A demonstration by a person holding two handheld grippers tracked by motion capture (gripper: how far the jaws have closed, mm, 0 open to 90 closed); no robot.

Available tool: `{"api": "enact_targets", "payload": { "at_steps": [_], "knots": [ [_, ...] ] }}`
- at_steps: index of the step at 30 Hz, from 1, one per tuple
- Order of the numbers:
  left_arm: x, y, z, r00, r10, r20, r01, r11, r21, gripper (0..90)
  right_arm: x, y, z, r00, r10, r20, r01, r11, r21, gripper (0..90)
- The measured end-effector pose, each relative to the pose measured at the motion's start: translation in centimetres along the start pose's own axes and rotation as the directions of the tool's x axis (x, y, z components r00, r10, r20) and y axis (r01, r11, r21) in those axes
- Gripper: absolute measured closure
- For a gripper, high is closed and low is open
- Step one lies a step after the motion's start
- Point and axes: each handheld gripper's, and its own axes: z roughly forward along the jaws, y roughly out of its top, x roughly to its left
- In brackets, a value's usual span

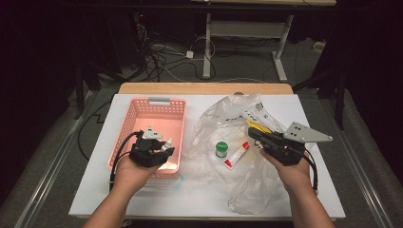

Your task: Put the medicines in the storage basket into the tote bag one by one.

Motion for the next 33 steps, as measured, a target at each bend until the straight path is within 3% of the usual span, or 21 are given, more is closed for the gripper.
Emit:
{"api": "enact_targets", "payload": {
  "at_steps": [11, 16, 29, 33],
  "knots": [
    [-3.2, 1.4, -1.5, 0.9969, 0.065, 0.044, -0.062, 0.9949, -0.080, 58.2, 0.1, 0.0, 0.1, 1.0000, -0.006, 0.005, 0.006, 1.000, 0.000, 90.0],
    [-5.0, 1.9, -1.4, 0.9916, 0.099, 0.083, -0.089, 0.9897, -0.112, 58.2, 0.1, 0.0, 0.0, 1.0000, -0.001, 0.001, 0.001, 1.000, -0.001, 90.0],
    [-9.9, 3.1, 2.5, 0.9704, 0.165, 0.177, -0.149, 0.9838, -0.100, 58.2, 0.0, 0.2, -0.2, 1.0000, -0.007, 0.002, 0.007, 1.000, -0.014, 90.0],
    [-10.9, 3.4, 4.3, 0.9672, 0.180, 0.179, -0.167, 0.9822, -0.086, 58.2, 0.0, 0.2, -0.2, 1.0000, -0.006, 0.003, 0.006, 1.000, -0.014, 90.0]
  ]
}}
